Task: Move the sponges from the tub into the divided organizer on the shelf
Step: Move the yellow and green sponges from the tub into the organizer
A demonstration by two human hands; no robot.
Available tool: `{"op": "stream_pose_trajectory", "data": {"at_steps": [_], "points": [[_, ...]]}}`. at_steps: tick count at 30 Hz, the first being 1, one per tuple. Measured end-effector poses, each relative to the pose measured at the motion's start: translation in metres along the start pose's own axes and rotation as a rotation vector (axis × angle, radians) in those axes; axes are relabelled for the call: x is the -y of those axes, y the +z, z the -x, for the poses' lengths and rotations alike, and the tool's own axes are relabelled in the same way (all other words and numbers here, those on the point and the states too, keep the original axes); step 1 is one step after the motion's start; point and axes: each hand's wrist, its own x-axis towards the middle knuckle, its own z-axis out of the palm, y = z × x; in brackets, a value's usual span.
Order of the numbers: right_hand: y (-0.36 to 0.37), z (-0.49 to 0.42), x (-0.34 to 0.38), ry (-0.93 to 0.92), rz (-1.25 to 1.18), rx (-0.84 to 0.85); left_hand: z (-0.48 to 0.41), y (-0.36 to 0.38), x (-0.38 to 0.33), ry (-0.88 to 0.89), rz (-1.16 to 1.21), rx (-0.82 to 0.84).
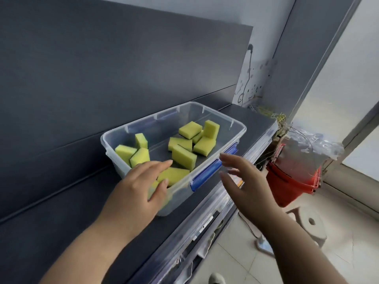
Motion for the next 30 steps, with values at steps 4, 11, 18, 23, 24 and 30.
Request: {"op": "stream_pose_trajectory", "data": {"at_steps": [4,11,18,23,24,30], "points": [[0.016,-0.083,-0.012,-0.161,-0.069,0.088,-0.017,0.006,0.013,-0.133,-0.088,-0.100],[0.082,-0.212,-0.028,-0.371,0.237,0.558,-0.027,0.016,0.011,-0.402,-0.303,-0.292],[0.143,-0.244,-0.044,-0.534,0.896,1.096,-0.034,0.050,-0.022,-0.659,-0.387,-0.456],[0.137,-0.251,-0.038,-0.741,0.830,1.151,-0.055,0.067,-0.035,-0.722,-0.459,-0.450],[0.129,-0.256,-0.038,-0.727,0.712,1.116,-0.061,0.068,-0.034,-0.706,-0.485,-0.436],[0.058,-0.279,-0.064,-0.541,-0.014,0.738,-0.116,0.064,0.015,-0.804,-0.578,-0.146]]}}
